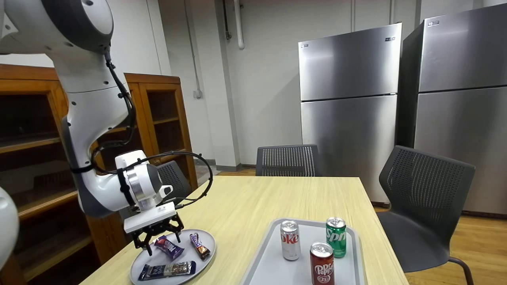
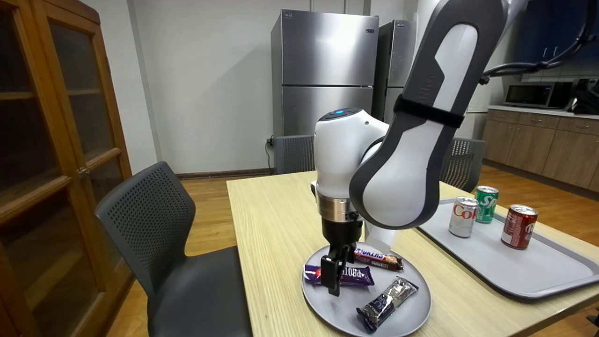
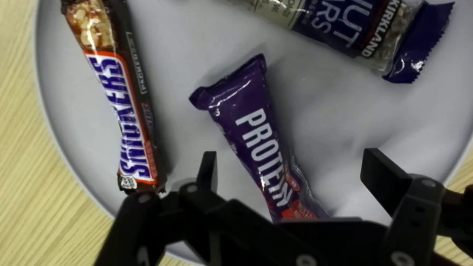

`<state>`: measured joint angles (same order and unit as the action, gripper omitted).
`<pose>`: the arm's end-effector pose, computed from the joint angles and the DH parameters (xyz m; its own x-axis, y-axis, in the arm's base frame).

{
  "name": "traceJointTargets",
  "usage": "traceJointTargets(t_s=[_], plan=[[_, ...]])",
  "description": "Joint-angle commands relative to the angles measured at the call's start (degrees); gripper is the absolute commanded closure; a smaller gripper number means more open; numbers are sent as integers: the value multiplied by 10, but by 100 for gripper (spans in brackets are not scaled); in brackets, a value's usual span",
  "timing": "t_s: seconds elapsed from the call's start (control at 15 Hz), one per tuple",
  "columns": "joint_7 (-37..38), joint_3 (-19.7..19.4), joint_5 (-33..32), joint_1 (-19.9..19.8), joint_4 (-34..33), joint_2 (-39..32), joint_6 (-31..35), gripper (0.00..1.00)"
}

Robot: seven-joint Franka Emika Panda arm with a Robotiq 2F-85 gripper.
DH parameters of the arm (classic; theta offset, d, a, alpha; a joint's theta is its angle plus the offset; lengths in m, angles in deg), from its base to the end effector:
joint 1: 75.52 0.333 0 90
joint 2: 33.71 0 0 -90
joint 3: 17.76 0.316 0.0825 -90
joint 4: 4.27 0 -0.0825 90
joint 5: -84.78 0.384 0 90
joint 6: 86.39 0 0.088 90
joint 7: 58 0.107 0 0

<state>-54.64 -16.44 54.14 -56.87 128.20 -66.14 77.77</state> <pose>0.4581 0.1977 0.0965 0.6961 0.7171 -0.0345 0.7149 -0.6880 0.1244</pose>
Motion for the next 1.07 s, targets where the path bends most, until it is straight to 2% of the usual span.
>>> traceJointTargets(t_s=[0.0,0.07,0.67,0.73,1.0], plan=[[-26,0,26,2,-11,-11,8,25],[-28,0,30,2,-11,-12,8,26],[-47,1,45,2,-9,9,2,97],[-48,2,45,1,-10,14,0,99],[-51,3,45,3,-22,28,-7,96]])
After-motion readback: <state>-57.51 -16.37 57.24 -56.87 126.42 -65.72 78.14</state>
